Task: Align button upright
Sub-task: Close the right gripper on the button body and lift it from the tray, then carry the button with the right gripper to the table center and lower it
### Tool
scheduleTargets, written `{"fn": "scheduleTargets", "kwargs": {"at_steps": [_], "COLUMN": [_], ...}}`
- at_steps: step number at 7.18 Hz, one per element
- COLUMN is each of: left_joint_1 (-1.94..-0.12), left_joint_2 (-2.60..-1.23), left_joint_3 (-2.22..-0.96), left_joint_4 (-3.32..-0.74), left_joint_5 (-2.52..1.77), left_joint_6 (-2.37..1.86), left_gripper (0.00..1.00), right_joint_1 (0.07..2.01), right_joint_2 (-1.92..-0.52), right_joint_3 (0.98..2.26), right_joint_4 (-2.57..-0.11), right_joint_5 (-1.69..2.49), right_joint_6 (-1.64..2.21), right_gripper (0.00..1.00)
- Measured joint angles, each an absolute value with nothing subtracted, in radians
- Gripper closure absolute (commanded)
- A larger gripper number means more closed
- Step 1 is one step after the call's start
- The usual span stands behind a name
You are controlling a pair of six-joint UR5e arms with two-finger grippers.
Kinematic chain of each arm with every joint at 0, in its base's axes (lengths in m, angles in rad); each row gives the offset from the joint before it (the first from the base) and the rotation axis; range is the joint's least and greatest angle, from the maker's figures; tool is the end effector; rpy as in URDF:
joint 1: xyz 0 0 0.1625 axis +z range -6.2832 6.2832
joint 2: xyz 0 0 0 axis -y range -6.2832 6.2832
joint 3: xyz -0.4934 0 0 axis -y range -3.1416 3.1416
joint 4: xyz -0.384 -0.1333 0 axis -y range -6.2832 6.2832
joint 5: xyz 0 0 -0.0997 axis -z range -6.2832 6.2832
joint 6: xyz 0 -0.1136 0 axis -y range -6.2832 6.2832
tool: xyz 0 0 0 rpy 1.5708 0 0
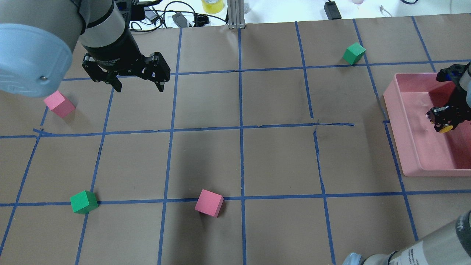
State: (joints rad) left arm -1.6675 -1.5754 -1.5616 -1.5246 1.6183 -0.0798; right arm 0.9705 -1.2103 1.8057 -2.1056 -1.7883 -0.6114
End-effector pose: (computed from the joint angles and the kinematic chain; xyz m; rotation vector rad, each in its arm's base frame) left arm -0.1748 -0.4770 0.5494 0.0243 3.0975 -0.0849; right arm -0.2406 -0.5440 0.2921 0.0265 -2.9860 -0.2600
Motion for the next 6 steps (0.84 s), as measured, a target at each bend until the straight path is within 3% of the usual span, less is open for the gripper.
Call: {"fn": "scheduleTargets", "kwargs": {"at_steps": [6], "left_joint_1": [-1.667], "left_joint_2": [-1.575], "left_joint_3": [-1.562], "left_joint_4": [-1.523], "left_joint_5": [1.618], "left_joint_6": [-0.08], "left_gripper": [0.0], "right_joint_1": [1.223], "right_joint_2": [-1.331], "right_joint_3": [1.604], "right_joint_4": [-1.836], "right_joint_5": [-1.743], "right_joint_6": [-0.369], "right_gripper": [1.0]}}
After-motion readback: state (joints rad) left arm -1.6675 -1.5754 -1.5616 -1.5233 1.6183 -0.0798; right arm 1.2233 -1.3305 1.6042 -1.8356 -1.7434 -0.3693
